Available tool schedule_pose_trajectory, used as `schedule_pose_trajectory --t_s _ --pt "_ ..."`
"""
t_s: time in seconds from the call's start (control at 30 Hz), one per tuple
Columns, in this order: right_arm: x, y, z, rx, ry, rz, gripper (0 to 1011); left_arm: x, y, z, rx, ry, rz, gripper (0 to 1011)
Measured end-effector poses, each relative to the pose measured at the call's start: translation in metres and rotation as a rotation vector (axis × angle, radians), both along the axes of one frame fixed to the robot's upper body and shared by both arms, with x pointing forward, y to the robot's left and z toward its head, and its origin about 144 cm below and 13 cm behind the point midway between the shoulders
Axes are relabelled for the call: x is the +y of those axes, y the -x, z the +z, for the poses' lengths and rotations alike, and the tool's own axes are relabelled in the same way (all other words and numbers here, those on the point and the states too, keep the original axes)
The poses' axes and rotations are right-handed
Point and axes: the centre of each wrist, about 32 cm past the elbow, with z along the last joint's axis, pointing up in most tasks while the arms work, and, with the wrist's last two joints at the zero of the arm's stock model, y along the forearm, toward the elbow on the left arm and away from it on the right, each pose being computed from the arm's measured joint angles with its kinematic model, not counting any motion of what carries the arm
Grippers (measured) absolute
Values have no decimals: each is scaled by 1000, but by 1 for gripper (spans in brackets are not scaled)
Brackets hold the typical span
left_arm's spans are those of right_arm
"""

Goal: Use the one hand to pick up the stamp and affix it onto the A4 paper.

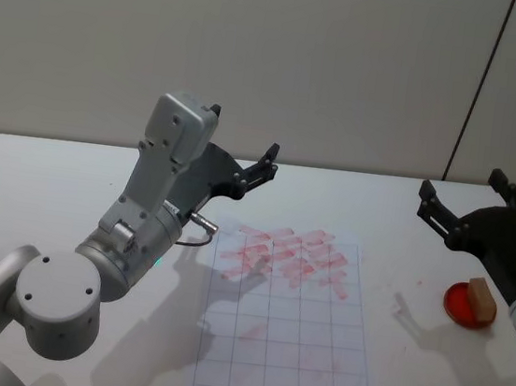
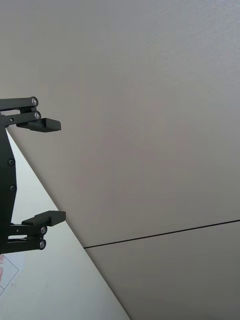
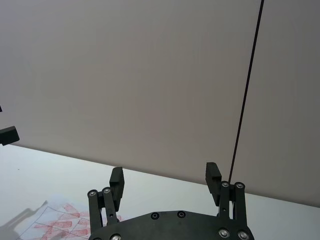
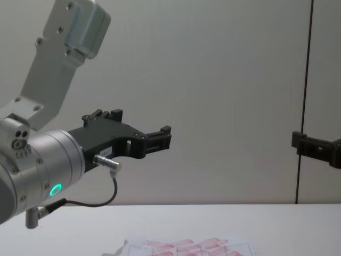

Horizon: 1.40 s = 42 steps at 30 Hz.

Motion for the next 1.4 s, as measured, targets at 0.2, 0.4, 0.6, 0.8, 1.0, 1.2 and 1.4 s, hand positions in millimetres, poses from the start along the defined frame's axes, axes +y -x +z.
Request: schedule_pose_trajectory --t_s 0.2,0.4,0.6,0.8,1.0,1.2,1.4 --pt "0 0 0 0 0 0 1001 0 0 0 0 0 0 1002" --pt "0 0 0 0 0 0 1001 0 0 0 0 0 0 1001" --pt "0 0 0 0 0 0 1001 0 0 0 0 0 0 1002" --pt "0 0 0 0 0 0 1001 0 0 0 0 0 0 1001" --pt "0 0 0 1 0 -1 1001 0 0 0 0 0 0 1001" --pt "0 1 1 16 -2 -17 1001 0 0 0 0 0 0 1001" --pt "-2 3 3 56 -4 -49 1001 0 0 0 0 0 0 1001"
